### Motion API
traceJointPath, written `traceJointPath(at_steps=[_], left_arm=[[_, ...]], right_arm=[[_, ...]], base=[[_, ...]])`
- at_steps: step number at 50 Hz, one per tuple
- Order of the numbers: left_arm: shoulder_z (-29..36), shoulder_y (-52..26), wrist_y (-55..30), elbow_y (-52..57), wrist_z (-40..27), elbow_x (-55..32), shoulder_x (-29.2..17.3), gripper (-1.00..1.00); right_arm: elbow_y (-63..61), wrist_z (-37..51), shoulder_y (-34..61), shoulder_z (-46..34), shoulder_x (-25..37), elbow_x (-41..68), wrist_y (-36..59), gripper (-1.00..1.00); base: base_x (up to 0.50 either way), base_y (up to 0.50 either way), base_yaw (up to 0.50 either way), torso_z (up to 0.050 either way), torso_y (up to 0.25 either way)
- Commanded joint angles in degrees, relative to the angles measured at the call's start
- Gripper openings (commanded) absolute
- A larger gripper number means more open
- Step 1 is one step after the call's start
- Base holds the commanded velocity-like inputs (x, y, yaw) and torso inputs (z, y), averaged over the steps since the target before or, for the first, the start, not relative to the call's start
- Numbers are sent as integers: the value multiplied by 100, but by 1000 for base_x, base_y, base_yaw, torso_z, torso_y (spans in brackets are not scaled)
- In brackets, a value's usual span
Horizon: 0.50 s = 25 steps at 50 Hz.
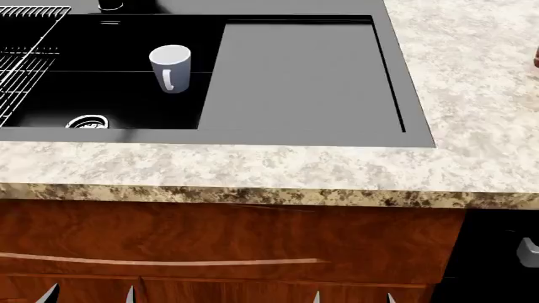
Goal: Turn on the sink faucet.
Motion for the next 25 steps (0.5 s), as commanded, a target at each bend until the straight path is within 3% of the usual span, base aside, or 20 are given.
traceJointPath(at_steps=[1,14,15,25], left_arm=[[106,-5,12,-11,-98,-95,-92,100],[304,7,88,-50,-425,-284,-331,100],[66,-14,-25,-11,-130,24,-57,100],[336,173,-114,456,-299,-117,-298,100]], right_arm=[[-57,109,-22,-116,90,91,3,100],[-22,365,-4,-417,312,275,22,100],[-79,49,-27,-92,55,54,6,100],[-93,331,-31,-290,253,213,12,100]], base=[[0,0,0,0,0],[0,0,0,0,0],[0,0,0,0,0],[0,0,0,5,9]])
